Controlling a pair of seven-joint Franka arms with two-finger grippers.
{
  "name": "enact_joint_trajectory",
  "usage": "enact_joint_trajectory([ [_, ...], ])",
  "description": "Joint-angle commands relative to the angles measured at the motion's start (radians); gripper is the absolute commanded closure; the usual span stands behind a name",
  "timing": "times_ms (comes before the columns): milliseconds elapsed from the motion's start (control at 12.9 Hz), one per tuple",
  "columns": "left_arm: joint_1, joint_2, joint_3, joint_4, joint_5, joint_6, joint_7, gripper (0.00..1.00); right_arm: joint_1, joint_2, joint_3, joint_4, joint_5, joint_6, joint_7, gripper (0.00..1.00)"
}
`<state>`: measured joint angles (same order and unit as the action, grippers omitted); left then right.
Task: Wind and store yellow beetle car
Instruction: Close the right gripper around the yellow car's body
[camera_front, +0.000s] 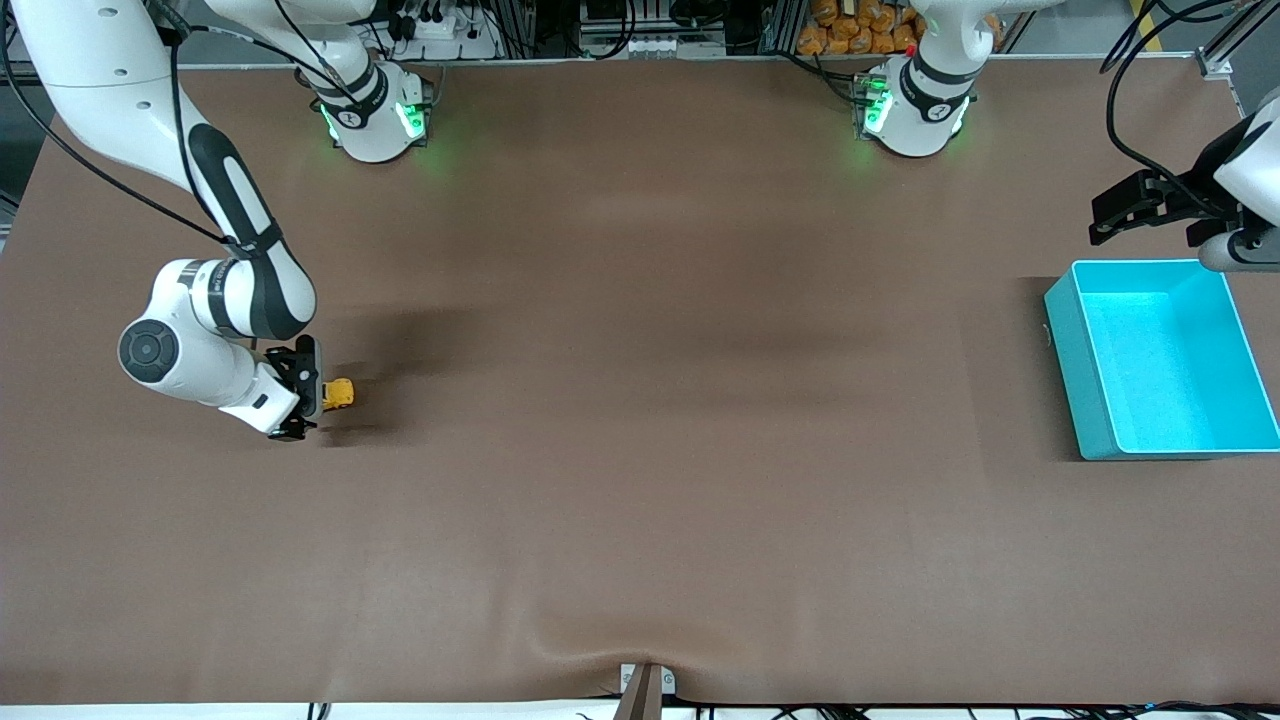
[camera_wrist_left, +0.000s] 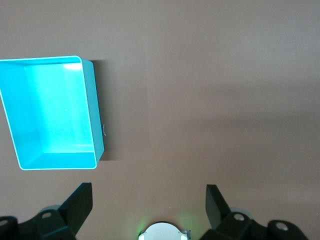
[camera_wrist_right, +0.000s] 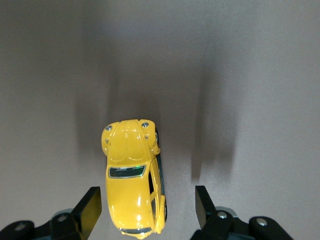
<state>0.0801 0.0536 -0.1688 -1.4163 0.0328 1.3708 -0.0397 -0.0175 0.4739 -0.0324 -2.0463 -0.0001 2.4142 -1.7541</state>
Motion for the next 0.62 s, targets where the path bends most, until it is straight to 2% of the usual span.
enact_joint_trajectory([
  [0, 0.004, -0.003, -0.001, 0.000, -0.005, -0.002, -0.016, 0.00, -0.009, -0.003, 0.009, -0.031, -0.018, 0.031, -0.008, 0.20],
  [78, 0.004, -0.003, -0.001, 0.000, -0.005, -0.002, -0.016, 0.00, -0.009, -0.004, 0.011, -0.041, -0.018, 0.035, -0.008, 0.21],
  [233, 0.003, -0.003, -0.003, -0.001, -0.005, -0.002, -0.022, 0.00, -0.004, -0.012, 0.011, -0.057, -0.018, 0.039, -0.008, 0.31],
  [543, 0.000, -0.001, -0.005, -0.001, -0.004, -0.002, -0.055, 0.00, 0.007, -0.024, 0.012, -0.058, -0.018, 0.028, -0.005, 0.34],
])
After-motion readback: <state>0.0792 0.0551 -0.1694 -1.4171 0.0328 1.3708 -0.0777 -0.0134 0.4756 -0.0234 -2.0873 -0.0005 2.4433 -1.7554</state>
